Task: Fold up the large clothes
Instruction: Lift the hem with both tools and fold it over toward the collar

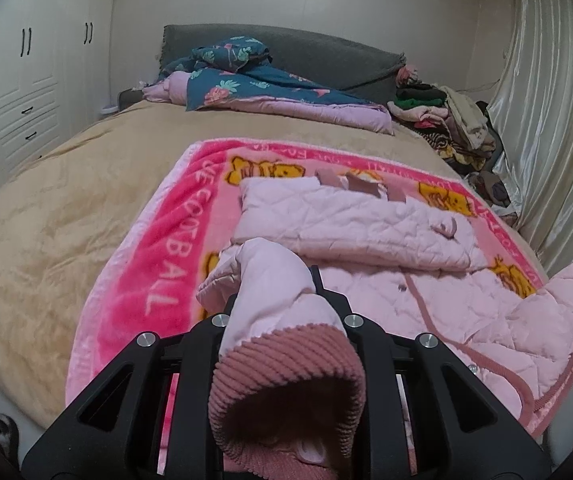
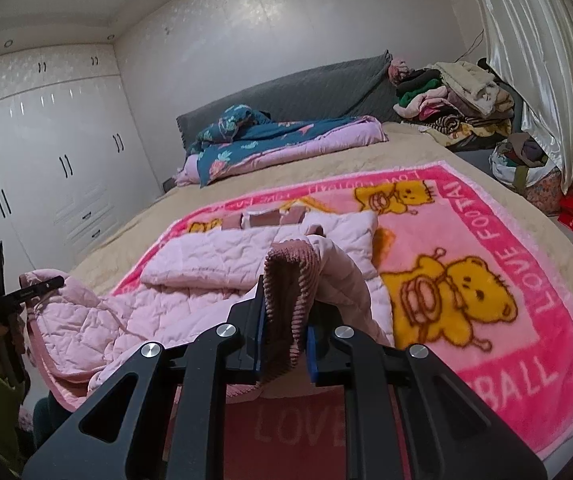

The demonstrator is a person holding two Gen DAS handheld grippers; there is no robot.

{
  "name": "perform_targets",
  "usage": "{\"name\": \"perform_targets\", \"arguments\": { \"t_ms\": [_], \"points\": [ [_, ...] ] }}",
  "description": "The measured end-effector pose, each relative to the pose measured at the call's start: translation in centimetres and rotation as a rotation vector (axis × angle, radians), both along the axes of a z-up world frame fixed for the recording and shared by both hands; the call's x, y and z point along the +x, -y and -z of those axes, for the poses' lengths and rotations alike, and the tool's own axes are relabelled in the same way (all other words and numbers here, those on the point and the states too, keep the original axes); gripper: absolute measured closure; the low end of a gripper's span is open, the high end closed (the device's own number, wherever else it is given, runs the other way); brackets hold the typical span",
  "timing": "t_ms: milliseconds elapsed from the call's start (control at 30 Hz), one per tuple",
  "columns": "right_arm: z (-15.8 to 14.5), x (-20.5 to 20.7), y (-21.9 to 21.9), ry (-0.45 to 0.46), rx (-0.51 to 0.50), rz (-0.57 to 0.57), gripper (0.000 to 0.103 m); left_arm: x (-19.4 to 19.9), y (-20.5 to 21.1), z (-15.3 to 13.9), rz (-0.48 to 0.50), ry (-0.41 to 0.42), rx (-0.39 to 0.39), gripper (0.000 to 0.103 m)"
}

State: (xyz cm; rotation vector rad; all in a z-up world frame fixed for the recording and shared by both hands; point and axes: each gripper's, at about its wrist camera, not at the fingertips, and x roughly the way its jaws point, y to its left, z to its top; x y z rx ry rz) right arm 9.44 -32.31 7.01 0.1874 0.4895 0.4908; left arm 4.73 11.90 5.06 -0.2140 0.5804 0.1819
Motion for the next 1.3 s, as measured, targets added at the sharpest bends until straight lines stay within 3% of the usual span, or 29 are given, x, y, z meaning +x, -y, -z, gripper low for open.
{"name": "perform_targets", "arguments": {
  "t_ms": [733, 1300],
  "points": [
    [-3.5, 5.1, 0.4, 0.088, 0.009, 0.067, 0.089, 5.3, -0.8, -4.5, -0.013, 0.074, 0.040, 0.090],
    [-4.7, 11.4, -1.6, 0.135, -0.040, 0.137, 0.089, 9.9, -2.2, -5.2, -0.047, 0.095, 0.074, 0.090]
  ]
}}
